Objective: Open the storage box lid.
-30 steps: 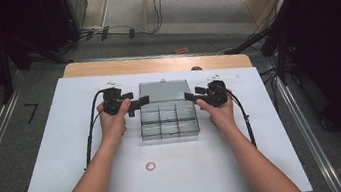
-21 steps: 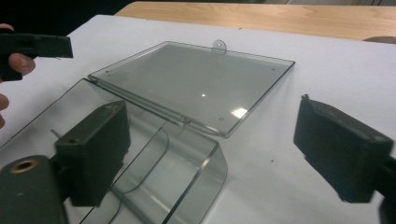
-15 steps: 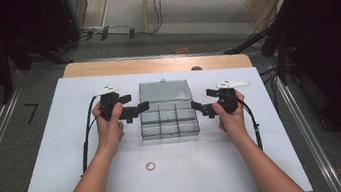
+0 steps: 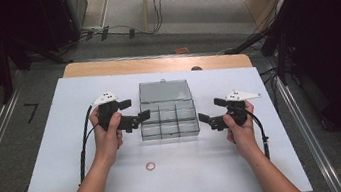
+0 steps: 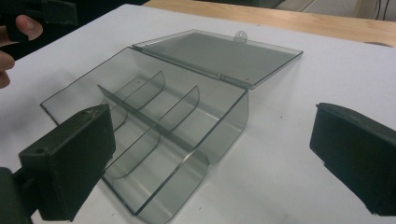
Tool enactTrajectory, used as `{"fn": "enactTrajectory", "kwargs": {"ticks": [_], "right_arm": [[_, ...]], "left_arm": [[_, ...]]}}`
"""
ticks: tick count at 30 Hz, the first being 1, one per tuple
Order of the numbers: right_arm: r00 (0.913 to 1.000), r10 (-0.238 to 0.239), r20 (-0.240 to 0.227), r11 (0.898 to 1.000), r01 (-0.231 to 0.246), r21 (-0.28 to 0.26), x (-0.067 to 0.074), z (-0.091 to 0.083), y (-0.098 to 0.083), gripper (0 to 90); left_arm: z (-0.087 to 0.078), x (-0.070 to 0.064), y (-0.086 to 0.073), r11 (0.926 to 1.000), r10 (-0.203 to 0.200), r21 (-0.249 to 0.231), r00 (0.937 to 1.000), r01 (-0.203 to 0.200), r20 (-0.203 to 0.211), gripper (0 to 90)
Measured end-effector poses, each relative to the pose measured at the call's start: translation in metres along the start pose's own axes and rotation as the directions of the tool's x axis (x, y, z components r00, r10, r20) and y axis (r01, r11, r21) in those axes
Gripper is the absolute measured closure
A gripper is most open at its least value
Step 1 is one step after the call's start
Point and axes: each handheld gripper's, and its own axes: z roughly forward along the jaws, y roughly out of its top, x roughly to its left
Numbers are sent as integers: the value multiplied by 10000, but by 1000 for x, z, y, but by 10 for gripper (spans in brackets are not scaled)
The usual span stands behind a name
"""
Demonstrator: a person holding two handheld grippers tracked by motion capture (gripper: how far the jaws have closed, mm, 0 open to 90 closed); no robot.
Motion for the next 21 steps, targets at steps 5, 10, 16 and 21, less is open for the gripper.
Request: {"fn": "enactTrajectory", "kwargs": {"ticks": [5,10,16,21], "right_arm": [[9998,-170,114,9998,169,91,6,-11,-8,0],[9998,-135,164,9999,135,-17,7,-22,-15,0],[9998,-82,206,9997,87,-232,8,-33,-21,0],[9996,-185,232,9991,194,-389,11,-42,-25,0]], "left_arm": [[-4,-12,-3,9998,202,44,9996,-203,173,0],[-10,-22,-8,9992,377,89,9992,-379,151,0],[-18,-32,-13,9984,555,46,9983,-556,152,0],[-23,-39,-19,9974,710,98,9973,-712,162,0]]}}
